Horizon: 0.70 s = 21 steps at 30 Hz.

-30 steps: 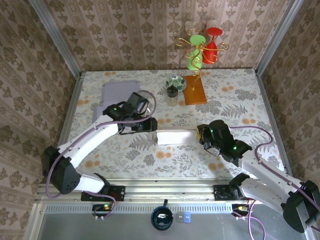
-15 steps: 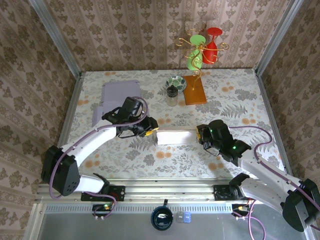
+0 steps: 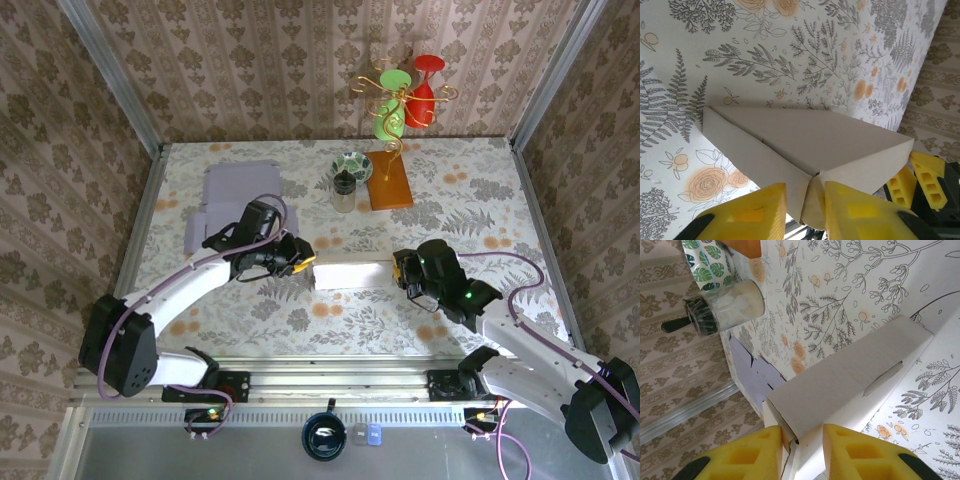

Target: Fold the paper box

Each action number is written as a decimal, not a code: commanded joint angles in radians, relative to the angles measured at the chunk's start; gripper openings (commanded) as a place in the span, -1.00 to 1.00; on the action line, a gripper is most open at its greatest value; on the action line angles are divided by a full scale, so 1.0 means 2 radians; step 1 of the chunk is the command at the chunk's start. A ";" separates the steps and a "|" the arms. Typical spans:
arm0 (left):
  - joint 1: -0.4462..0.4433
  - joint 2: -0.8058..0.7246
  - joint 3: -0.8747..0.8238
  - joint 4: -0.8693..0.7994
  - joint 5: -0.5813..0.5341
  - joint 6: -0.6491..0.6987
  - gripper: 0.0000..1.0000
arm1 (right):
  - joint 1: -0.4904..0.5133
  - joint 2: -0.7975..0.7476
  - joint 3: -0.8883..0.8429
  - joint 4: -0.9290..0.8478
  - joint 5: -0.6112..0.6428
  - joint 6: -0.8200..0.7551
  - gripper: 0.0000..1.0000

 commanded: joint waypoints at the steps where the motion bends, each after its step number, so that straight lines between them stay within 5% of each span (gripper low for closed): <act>1: 0.006 -0.007 -0.018 0.011 0.004 -0.017 -0.49 | -0.003 0.016 -0.014 -0.061 0.003 0.001 -0.43; 21: 0.002 -0.020 -0.105 0.067 0.036 0.064 -0.63 | -0.005 0.034 -0.005 -0.080 -0.001 0.006 -0.43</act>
